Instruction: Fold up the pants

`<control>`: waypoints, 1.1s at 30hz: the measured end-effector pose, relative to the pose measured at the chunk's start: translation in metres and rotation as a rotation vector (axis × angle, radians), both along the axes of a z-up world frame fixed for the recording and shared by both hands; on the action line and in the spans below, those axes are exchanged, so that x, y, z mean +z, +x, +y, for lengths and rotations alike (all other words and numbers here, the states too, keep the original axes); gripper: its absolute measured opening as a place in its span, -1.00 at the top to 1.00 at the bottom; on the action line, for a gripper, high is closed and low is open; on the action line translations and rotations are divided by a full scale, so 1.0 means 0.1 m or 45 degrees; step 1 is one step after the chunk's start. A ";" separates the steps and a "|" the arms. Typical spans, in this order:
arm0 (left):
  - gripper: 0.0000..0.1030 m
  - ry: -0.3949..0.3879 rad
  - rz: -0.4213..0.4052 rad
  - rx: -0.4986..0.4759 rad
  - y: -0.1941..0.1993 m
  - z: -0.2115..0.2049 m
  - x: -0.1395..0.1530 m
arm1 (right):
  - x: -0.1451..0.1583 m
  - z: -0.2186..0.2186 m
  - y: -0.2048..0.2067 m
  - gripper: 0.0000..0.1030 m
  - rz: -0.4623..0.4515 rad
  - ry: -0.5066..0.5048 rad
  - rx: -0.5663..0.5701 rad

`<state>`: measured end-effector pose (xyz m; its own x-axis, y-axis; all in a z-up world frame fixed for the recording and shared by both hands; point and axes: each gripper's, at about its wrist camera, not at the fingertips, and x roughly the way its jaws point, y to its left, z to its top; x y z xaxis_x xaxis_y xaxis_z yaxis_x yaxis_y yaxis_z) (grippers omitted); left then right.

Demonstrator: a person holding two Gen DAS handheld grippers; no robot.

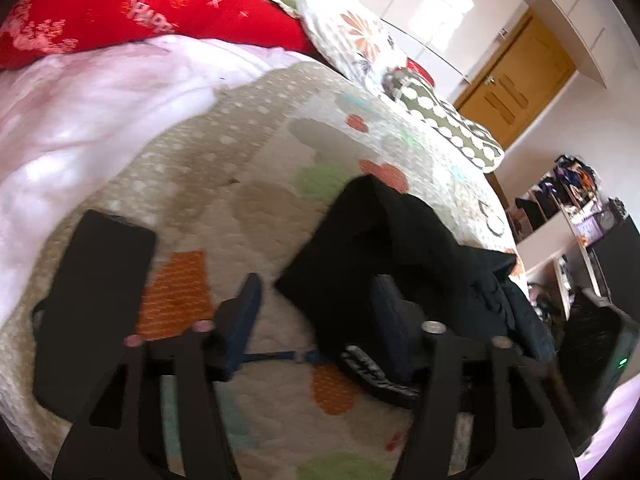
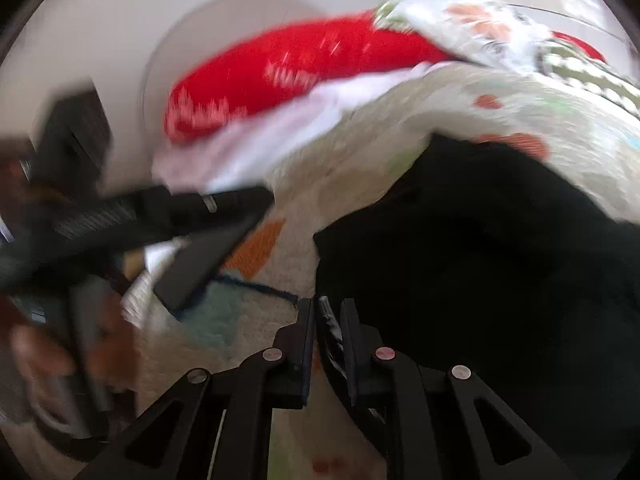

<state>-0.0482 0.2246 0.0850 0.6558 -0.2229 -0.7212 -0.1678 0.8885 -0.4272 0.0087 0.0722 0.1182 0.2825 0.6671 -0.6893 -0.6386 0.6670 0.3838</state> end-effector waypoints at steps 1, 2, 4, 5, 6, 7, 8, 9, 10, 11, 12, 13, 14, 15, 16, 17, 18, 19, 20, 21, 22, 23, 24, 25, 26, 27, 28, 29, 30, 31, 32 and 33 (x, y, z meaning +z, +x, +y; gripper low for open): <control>-0.31 -0.025 -0.009 -0.014 0.03 -0.05 -0.01 | 0.04 -0.11 0.01 0.72 -0.014 0.004 -0.029; -0.31 -0.055 -0.017 -0.029 0.09 -0.10 -0.03 | 0.09 -0.29 0.02 0.66 -0.038 0.001 -0.080; -0.31 -0.091 0.010 -0.055 0.24 -0.23 -0.09 | 0.15 -0.65 0.02 0.44 -0.062 -0.020 -0.175; -0.31 -0.092 0.029 -0.067 0.30 -0.29 -0.12 | 0.17 -0.90 0.01 0.26 -0.063 -0.045 -0.245; -0.31 -0.094 0.046 -0.087 0.40 -0.36 -0.15 | 0.19 -1.03 -0.01 0.24 -0.063 -0.060 -0.282; -0.31 -0.092 0.066 -0.110 0.50 -0.43 -0.19 | 0.22 -1.29 -0.04 0.24 -0.069 -0.080 -0.352; -0.31 -0.087 0.086 -0.121 0.57 -0.48 -0.22 | 0.25 -1.44 -0.07 0.23 -0.078 -0.089 -0.389; -0.31 -0.077 0.112 -0.135 0.67 -0.55 -0.25 | 0.31 -1.65 -0.11 0.21 -0.096 -0.101 -0.439; -0.31 -0.065 0.124 -0.145 0.76 -0.60 -0.27 | 0.34 -1.78 -0.12 0.15 -0.107 -0.112 -0.470; -0.31 -0.043 0.123 -0.139 0.80 -0.63 -0.28 | 0.39 -1.95 -0.10 0.09 -0.122 -0.132 -0.517; -0.31 -0.017 0.116 -0.123 0.86 -0.65 -0.28 | 0.44 -2.11 -0.10 0.07 -0.136 -0.149 -0.559; -0.31 -0.014 0.111 -0.114 0.92 -0.67 -0.28 | 0.49 -2.30 -0.09 0.06 -0.147 -0.180 -0.603; -0.31 -0.026 0.114 -0.119 0.97 -0.69 -0.29 | 0.50 -2.39 -0.05 0.06 -0.146 -0.212 -0.629; -0.31 -0.041 0.122 -0.133 1.03 -0.72 -0.31 | 0.50 -2.46 0.00 0.05 -0.140 -0.240 -0.640; -0.31 -0.050 0.135 -0.146 1.08 -0.75 -0.33 | 0.49 -2.48 0.05 0.05 -0.127 -0.254 -0.630; -0.31 -0.045 0.144 -0.153 1.12 -0.77 -0.34 | 0.46 -2.47 0.10 0.05 -0.116 -0.258 -0.615; -0.31 -0.032 0.140 -0.168 1.15 -0.81 -0.34 | 0.41 -2.42 0.17 0.05 -0.101 -0.263 -0.594; -0.31 -0.027 0.119 -0.194 1.17 -0.86 -0.33 | 0.38 -2.40 0.22 0.05 -0.092 -0.266 -0.579; -0.31 -0.023 0.107 -0.219 1.19 -0.89 -0.32 | 0.30 -2.31 0.31 0.05 -0.079 -0.278 -0.534; -0.24 -0.009 0.098 -0.234 1.21 -0.93 -0.32 | 0.25 -2.31 0.37 0.05 -0.077 -0.290 -0.515; 0.04 0.014 0.087 -0.243 1.22 -0.95 -0.31 | 0.17 -2.26 0.50 0.05 -0.081 -0.337 -0.501; 0.20 0.024 0.082 -0.258 1.24 -0.97 -0.30 | 0.11 -2.23 0.59 0.12 -0.080 -0.370 -0.508; 0.22 0.025 0.082 -0.282 1.25 -0.99 -0.29 | 0.06 -2.24 0.64 0.25 -0.075 -0.376 -0.514; 0.28 0.019 0.073 -0.297 1.25 -0.98 -0.27 | 0.03 -2.28 0.72 0.66 -0.053 -0.356 -0.524; 0.33 0.018 0.063 -0.312 1.25 -0.98 -0.25 | 0.01 -2.35 0.77 0.89 -0.021 -0.318 -0.538; 0.44 0.020 0.052 -0.329 1.22 -0.97 -0.20 | 0.01 -2.41 0.78 0.91 -0.011 -0.297 -0.542; 0.50 0.023 0.040 -0.337 1.19 -0.95 -0.15 | 0.06 -2.44 0.76 0.94 -0.033 -0.284 -0.540; 0.50 0.011 0.010 -0.349 1.11 -0.90 -0.06 | 0.12 -2.45 0.71 0.95 -0.053 -0.268 -0.533; 0.50 -0.007 -0.022 -0.362 1.05 -0.86 0.02 | 0.22 -2.48 0.64 0.96 -0.079 -0.239 -0.518; 0.51 -0.034 -0.065 -0.372 0.95 -0.79 0.13 | 0.38 -2.50 0.50 0.97 -0.130 -0.196 -0.489; 0.51 -0.048 -0.088 -0.367 0.88 -0.73 0.20 | 0.49 -2.51 0.39 0.97 -0.173 -0.189 -0.470; 0.51 -0.059 -0.110 -0.368 0.80 -0.68 0.27 | 0.57 -2.50 0.29 0.97 -0.210 -0.191 -0.446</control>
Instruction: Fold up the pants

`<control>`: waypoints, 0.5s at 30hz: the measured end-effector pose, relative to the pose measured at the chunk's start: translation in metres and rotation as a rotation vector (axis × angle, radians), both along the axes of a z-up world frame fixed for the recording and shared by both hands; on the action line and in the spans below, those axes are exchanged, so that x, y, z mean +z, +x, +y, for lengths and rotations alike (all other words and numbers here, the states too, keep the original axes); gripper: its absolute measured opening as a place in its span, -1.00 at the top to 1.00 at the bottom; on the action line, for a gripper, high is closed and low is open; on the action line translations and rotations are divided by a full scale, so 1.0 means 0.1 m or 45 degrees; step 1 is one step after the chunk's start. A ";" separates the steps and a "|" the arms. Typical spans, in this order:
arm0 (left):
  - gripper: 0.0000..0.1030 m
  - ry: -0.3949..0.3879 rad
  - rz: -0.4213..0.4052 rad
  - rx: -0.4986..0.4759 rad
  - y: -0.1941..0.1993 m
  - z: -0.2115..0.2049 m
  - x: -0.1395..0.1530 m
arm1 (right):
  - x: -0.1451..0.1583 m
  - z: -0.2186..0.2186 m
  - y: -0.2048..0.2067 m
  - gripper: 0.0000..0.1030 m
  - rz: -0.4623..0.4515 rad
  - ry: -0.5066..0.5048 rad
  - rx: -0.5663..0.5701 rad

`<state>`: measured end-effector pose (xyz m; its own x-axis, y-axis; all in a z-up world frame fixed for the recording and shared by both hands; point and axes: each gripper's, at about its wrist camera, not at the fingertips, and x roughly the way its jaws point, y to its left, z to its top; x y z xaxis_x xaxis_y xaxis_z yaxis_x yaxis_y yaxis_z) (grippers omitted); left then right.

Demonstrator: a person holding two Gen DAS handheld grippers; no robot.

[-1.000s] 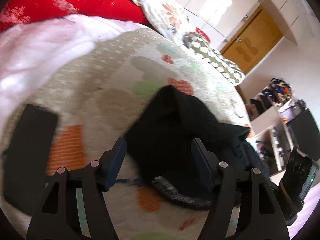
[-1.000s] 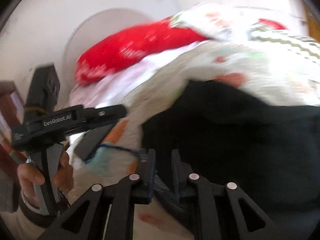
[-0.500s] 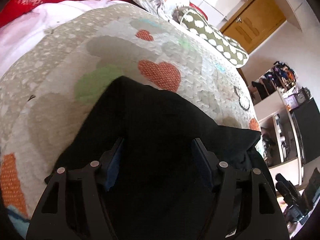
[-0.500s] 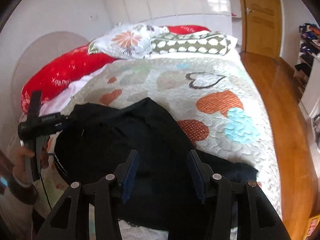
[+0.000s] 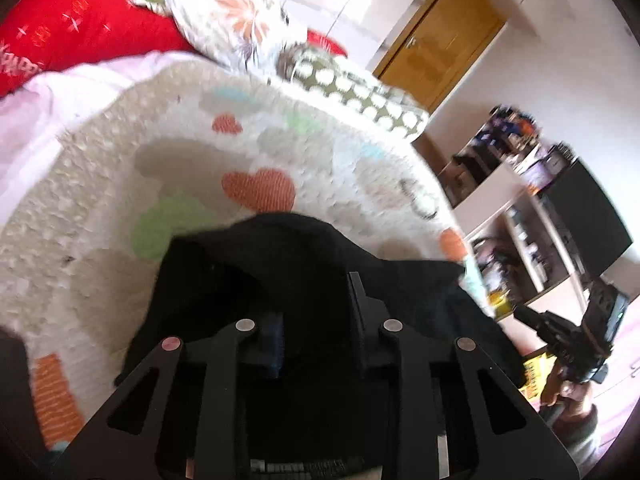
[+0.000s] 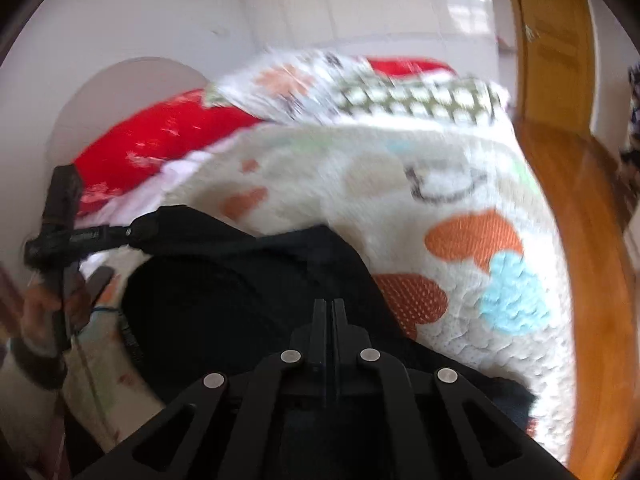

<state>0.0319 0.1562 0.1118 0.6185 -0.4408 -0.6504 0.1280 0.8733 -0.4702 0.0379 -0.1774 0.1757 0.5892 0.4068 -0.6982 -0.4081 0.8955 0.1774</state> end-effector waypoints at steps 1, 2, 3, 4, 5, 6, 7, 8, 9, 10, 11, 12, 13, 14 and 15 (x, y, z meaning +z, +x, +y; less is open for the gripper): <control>0.51 -0.005 -0.019 -0.007 -0.07 0.03 0.06 | 0.04 0.02 -0.05 0.97 -0.018 -0.006 0.012; 0.51 -0.001 -0.031 -0.004 -0.13 0.05 0.09 | 0.11 0.01 -0.11 0.97 -0.047 -0.010 0.013; 0.51 0.004 -0.035 0.004 -0.18 0.07 0.10 | 0.15 0.00 -0.14 0.97 -0.093 -0.021 0.003; 0.51 0.006 -0.032 0.006 -0.20 0.07 0.10 | 0.17 0.01 -0.15 0.95 -0.124 -0.036 0.001; 0.51 0.007 -0.026 0.004 -0.23 0.07 0.09 | 0.15 0.02 -0.11 0.92 -0.141 -0.071 -0.007; 0.51 0.011 -0.021 0.005 -0.25 0.07 0.07 | 0.09 0.03 -0.04 0.91 -0.101 -0.084 -0.025; 0.51 0.013 -0.018 0.008 -0.27 0.07 0.05 | 0.04 0.03 0.02 0.84 -0.053 -0.076 -0.031; 0.51 0.010 -0.012 0.014 -0.28 0.09 0.04 | -0.05 0.04 0.11 0.64 0.022 -0.055 -0.022; 0.51 0.009 -0.008 0.019 -0.29 0.10 0.02 | -0.13 0.07 0.16 0.51 0.074 -0.057 -0.010; 0.51 0.010 -0.005 0.025 -0.29 0.11 0.01 | -0.20 0.11 0.19 0.30 0.093 -0.075 0.004; 0.51 0.008 -0.002 0.028 -0.29 0.13 0.01 | -0.26 0.15 0.19 0.26 0.108 -0.099 0.021; 0.51 0.005 0.001 0.031 -0.29 0.15 0.00 | -0.32 0.17 0.19 0.26 0.120 -0.127 0.030; 0.51 0.003 0.002 0.035 -0.28 0.16 0.00 | -0.36 0.18 0.20 0.26 0.124 -0.137 0.030; 0.51 0.003 0.001 0.037 -0.29 0.17 0.00 | -0.41 0.19 0.21 0.26 0.130 -0.158 0.029; 0.51 0.004 -0.001 0.040 -0.28 0.18 0.01 | -0.47 0.18 0.24 0.29 0.137 -0.185 0.016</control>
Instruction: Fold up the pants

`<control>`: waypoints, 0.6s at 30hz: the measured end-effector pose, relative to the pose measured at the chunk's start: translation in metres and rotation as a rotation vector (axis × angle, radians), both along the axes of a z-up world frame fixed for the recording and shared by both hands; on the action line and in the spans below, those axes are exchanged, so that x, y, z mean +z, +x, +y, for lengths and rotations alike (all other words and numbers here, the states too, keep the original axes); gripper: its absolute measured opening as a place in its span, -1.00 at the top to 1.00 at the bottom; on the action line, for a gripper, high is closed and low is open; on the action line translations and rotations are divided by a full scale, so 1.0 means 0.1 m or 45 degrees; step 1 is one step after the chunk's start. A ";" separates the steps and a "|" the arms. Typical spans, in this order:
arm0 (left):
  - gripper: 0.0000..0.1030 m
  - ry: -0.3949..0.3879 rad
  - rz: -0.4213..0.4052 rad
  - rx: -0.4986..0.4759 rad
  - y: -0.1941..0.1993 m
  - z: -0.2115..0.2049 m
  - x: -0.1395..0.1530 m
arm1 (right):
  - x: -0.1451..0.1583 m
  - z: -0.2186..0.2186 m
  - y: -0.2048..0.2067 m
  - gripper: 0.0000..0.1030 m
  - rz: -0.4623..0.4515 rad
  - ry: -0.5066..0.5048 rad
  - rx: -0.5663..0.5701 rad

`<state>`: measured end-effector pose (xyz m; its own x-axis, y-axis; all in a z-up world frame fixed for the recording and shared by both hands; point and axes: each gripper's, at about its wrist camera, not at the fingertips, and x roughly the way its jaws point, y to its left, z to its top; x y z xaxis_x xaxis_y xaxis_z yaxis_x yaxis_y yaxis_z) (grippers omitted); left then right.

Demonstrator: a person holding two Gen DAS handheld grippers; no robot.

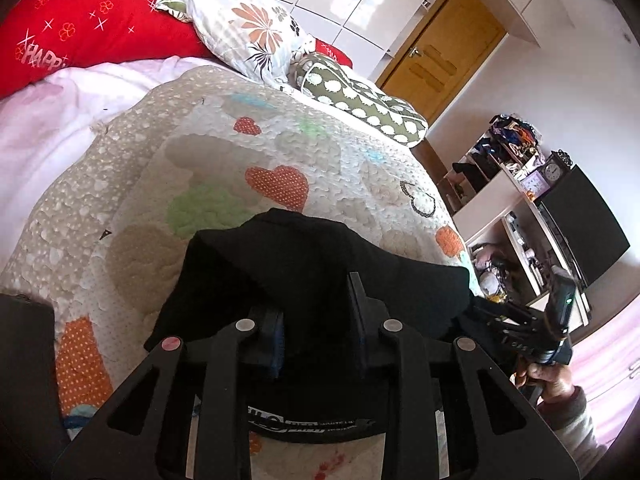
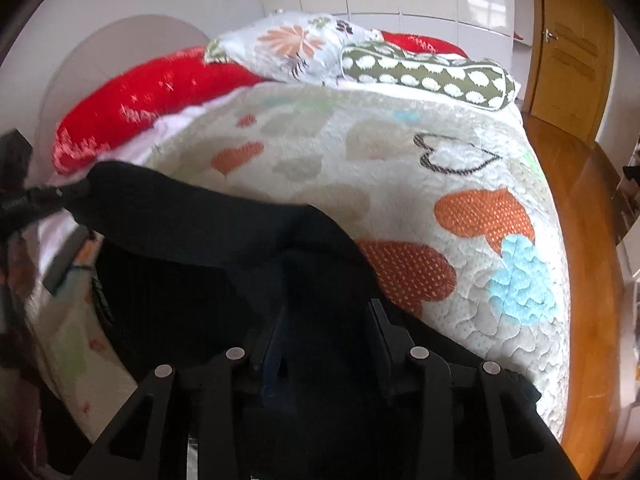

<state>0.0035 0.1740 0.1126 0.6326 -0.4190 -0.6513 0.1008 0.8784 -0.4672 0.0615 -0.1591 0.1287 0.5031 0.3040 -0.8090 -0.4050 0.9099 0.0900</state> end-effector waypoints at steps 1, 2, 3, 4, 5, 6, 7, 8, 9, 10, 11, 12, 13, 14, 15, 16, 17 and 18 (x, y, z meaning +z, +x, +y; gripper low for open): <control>0.51 -0.001 -0.001 0.004 0.00 0.01 0.00 | -0.05 -0.01 0.03 0.58 0.016 -0.008 -0.008; 0.51 -0.004 -0.001 0.008 0.00 0.03 0.00 | -0.07 -0.03 0.03 0.81 0.034 -0.002 -0.006; 0.51 -0.008 0.001 0.013 0.00 0.04 0.00 | -0.06 -0.05 0.00 0.81 0.029 0.013 0.006; 0.51 -0.012 0.002 0.017 0.00 0.05 0.00 | -0.03 -0.05 -0.03 0.88 0.015 0.016 0.015; 0.51 -0.019 0.000 0.025 -0.02 0.08 0.01 | 0.05 -0.05 -0.11 0.90 -0.015 0.017 0.037; 0.51 -0.023 -0.002 0.032 -0.05 0.11 0.03 | 0.15 -0.05 -0.21 0.91 -0.046 0.026 0.060; 0.51 -0.020 -0.007 0.045 -0.11 0.15 0.05 | 0.25 -0.06 -0.31 0.91 -0.068 0.037 0.079; 0.51 -0.009 -0.012 0.054 -0.16 0.18 0.06 | 0.33 -0.05 -0.40 0.91 -0.085 0.043 0.097; 0.51 0.008 -0.013 0.070 -0.21 0.21 0.06 | 0.41 -0.04 -0.54 0.91 -0.113 0.046 0.134; 0.51 0.025 -0.003 0.090 -0.26 0.24 0.03 | 0.45 -0.02 -0.63 0.91 -0.126 0.045 0.155; 0.51 0.060 0.033 0.129 -0.32 0.30 -0.04 | 0.47 0.02 -0.79 0.91 -0.124 0.046 0.196; 0.51 0.092 0.063 0.161 -0.35 0.33 -0.12 | 0.47 0.05 -0.87 0.91 -0.117 0.049 0.222; 0.51 0.138 0.109 0.200 -0.37 0.36 -0.23 | 0.42 0.11 -1.03 0.91 -0.103 0.062 0.282; 0.51 0.171 0.147 0.219 -0.37 0.37 -0.33 | 0.34 0.14 -1.13 0.91 -0.093 0.076 0.311; 0.51 0.220 0.202 0.233 -0.36 0.36 -0.46 | 0.27 0.17 -1.18 0.91 -0.086 0.083 0.319; 0.51 0.260 0.243 0.238 -0.36 0.34 -0.56 | 0.07 0.22 -1.25 0.91 -0.051 0.060 0.330; 0.51 0.292 0.264 0.241 -0.36 0.32 -0.62 | -0.09 0.25 -1.28 0.91 -0.004 0.014 0.324; 0.51 0.306 0.263 0.238 -0.38 0.30 -0.63 | -0.18 0.25 -1.29 0.91 0.032 -0.009 0.311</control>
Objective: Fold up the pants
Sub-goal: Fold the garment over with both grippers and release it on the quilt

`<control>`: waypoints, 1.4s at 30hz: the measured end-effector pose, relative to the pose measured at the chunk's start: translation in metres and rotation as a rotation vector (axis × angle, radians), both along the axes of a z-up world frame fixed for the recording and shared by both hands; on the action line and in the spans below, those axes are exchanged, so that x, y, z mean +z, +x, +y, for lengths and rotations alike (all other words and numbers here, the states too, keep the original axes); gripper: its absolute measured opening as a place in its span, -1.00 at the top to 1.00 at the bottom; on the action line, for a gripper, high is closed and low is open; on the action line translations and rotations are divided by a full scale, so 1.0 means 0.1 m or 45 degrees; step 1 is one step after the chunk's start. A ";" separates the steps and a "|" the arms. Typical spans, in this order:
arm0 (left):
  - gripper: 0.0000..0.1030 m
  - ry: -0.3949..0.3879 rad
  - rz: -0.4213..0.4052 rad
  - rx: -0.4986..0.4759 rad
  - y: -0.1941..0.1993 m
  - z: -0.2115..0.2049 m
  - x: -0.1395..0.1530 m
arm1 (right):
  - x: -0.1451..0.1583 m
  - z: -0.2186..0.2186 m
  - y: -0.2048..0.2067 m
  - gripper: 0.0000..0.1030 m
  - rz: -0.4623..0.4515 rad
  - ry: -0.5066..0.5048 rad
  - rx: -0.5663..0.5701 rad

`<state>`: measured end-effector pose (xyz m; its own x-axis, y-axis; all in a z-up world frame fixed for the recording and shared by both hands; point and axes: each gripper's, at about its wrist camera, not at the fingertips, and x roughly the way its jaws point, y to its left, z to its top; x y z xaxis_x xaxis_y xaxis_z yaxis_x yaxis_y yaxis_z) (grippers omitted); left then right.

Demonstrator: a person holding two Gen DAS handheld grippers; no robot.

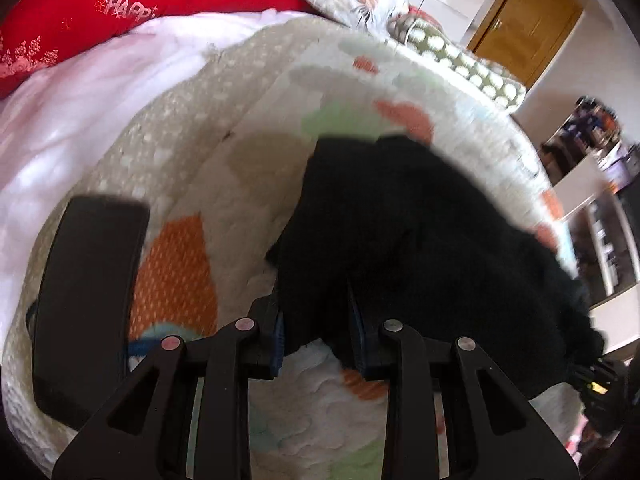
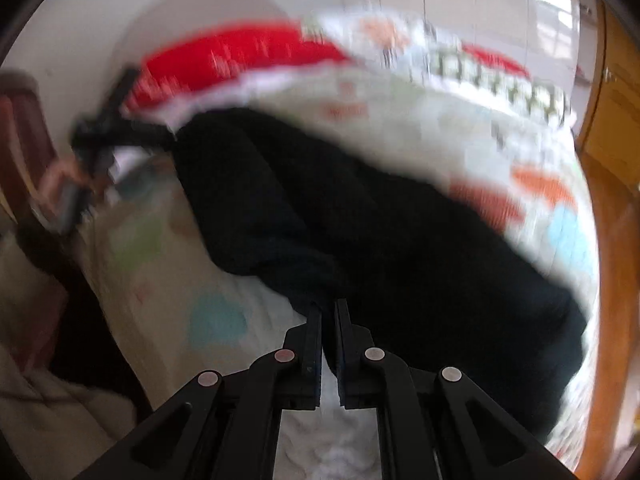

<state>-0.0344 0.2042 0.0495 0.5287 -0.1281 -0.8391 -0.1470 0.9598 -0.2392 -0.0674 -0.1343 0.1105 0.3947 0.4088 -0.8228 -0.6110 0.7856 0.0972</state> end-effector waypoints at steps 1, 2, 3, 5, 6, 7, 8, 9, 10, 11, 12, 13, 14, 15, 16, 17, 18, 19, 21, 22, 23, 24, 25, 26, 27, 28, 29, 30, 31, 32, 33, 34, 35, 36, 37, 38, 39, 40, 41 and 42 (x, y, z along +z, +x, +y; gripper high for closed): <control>0.50 0.009 -0.013 0.001 -0.03 -0.01 0.04 | -0.07 -0.05 -0.02 0.91 0.050 0.007 -0.029; 0.50 0.013 -0.022 0.008 -0.05 0.00 0.08 | -0.03 -0.17 -0.05 0.91 0.081 0.089 -0.077; 0.45 0.025 -0.037 0.021 -0.08 0.00 0.16 | 0.04 -0.29 -0.08 0.91 0.080 0.155 -0.114; 0.35 0.074 -0.088 0.038 -0.14 -0.01 0.33 | 0.35 -0.69 -0.20 0.83 -0.015 0.260 -0.251; 0.24 0.113 -0.123 0.044 -0.16 -0.04 0.41 | 0.46 -0.87 -0.23 0.78 -0.060 0.276 -0.313; 0.12 0.175 -0.162 0.063 -0.19 -0.09 0.51 | 0.53 -0.99 -0.23 0.58 -0.084 0.276 -0.353; 0.09 0.227 -0.192 0.087 -0.22 -0.09 0.56 | 0.59 -1.17 -0.23 0.28 -0.115 0.260 -0.423; 0.07 0.284 -0.223 0.119 -0.25 -0.11 0.61 | 0.61 -1.27 -0.20 0.15 -0.126 0.242 -0.469; 0.07 0.323 -0.240 0.145 -0.26 -0.10 0.65 | 0.59 -1.40 -0.15 0.09 -0.125 0.216 -0.540; 0.07 0.350 -0.257 0.174 -0.26 -0.09 0.68 | 0.56 -1.47 -0.08 0.09 -0.114 0.212 -0.572; 0.07 0.339 -0.267 0.186 -0.26 -0.06 0.70 | 0.51 -1.51 -0.03 0.09 -0.098 0.221 -0.588; 0.07 0.295 -0.273 0.179 -0.25 -0.04 0.72 | 0.44 -1.51 0.05 0.09 -0.079 0.226 -0.590; 0.07 0.254 -0.274 0.156 -0.24 -0.04 0.72 | 0.37 -1.47 0.11 0.09 -0.055 0.219 -0.582; 0.07 0.214 -0.269 0.116 -0.20 -0.08 0.72 | 0.33 -1.44 0.13 0.09 -0.036 0.215 -0.569; 0.07 0.188 -0.264 0.061 -0.15 -0.15 0.72 | 0.27 -1.36 0.18 0.09 -0.004 0.217 -0.535; 0.07 0.186 -0.262 0.023 -0.12 -0.24 0.71 | 0.19 -1.28 0.22 0.09 0.031 0.234 -0.499; 0.07 0.192 -0.261 -0.010 -0.08 -0.32 0.70 | 0.13 -1.23 0.26 0.09 0.060 0.251 -0.481; 0.07 0.201 -0.260 -0.040 -0.03 -0.42 0.68 | 0.06 -1.16 0.28 0.09 0.110 0.271 -0.456; 0.07 0.197 -0.252 -0.104 0.06 -0.62 0.62 | -0.06 -1.04 0.26 0.25 0.195 0.310 -0.364; 0.07 0.187 -0.244 -0.125 0.08 -0.68 0.60 | -0.06 -0.90 0.21 0.49 0.189 0.283 -0.288; 0.07 0.173 -0.234 -0.148 0.13 -0.76 0.57 | -0.06 -0.82 0.16 0.67 0.154 0.222 -0.245; 0.07 0.162 -0.226 -0.160 0.16 -0.81 0.54 | -0.02 -0.72 0.14 0.72 0.114 0.151 -0.206; 0.07 0.154 -0.221 -0.168 0.20 -0.85 0.53 | 0.12 -0.67 0.15 0.76 0.054 0.090 -0.178; 0.07 0.147 -0.219 -0.175 0.23 -0.88 0.52 | 0.28 -0.68 0.18 0.78 -0.001 0.091 -0.186; 0.07 0.141 -0.224 -0.176 0.26 -0.90 0.53 | 0.40 -0.71 0.21 0.78 -0.048 0.094 -0.197; 0.07 0.138 -0.231 -0.176 0.24 -0.92 0.55 | 0.60 -0.74 0.22 0.79 -0.151 0.074 -0.220; 0.07 0.131 -0.241 -0.173 0.23 -0.93 0.57 | 0.84 -0.79 0.21 0.79 -0.287 0.043 -0.249; 0.07 0.123 -0.254 -0.171 0.23 -0.93 0.59 | 1.03 -0.86 0.19 0.79 -0.393 0.049 -0.289; 0.07 0.120 -0.264 -0.170 0.23 -0.94 0.60 | 1.14 -0.93 0.18 0.78 -0.467 0.056 -0.329; 0.07 0.121 -0.266 -0.171 0.22 -0.95 0.60 | 1.16 -0.99 0.15 0.78 -0.523 0.047 -0.355; 0.07 0.126 -0.262 -0.174 0.23 -0.96 0.58 | 1.14 -1.03 0.10 0.78 -0.561 0.029 -0.373; 0.07 0.133 -0.254 -0.182 0.24 -0.97 0.56 | 0.97 -1.09 0.10 0.72 -0.528 -0.004 -0.385; 0.07 0.137 -0.248 -0.186 0.24 -0.97 0.54 | 0.81 -1.13 0.10 0.63 -0.462 -0.033 -0.396; 0.07 0.141 -0.237 -0.191 0.24 -0.98 0.51 | 0.64 -1.20 0.13 0.58 -0.369 -0.069 -0.414; 0.07 0.145 -0.222 -0.194 0.25 -0.98 0.47 | 0.33 -1.30 0.15 0.55 -0.189 -0.126 -0.451; 0.07 0.148 -0.211 -0.196 0.26 -0.97 0.44 | 0.14 -1.38 0.18 0.55 -0.054 -0.153 -0.485; 0.07 0.150 -0.204 -0.195 0.26 -0.96 0.43 | 0.04 -1.45 0.17 0.55 0.016 -0.155 -0.509; 0.07 0.152 -0.199 -0.192 0.26 -0.94 0.42 | -0.04 -1.58 0.13 0.55 0.081 -0.118 -0.558; 0.07 0.153 -0.197 -0.188 0.26 -0.93 0.41 | -0.02 -1.65 0.10 0.55 0.074 -0.080 -0.585; 0.07 0.153 -0.196 -0.183 0.26 -0.92 0.40 | 0.02 -1.68 0.08 0.55 0.057 -0.055 -0.596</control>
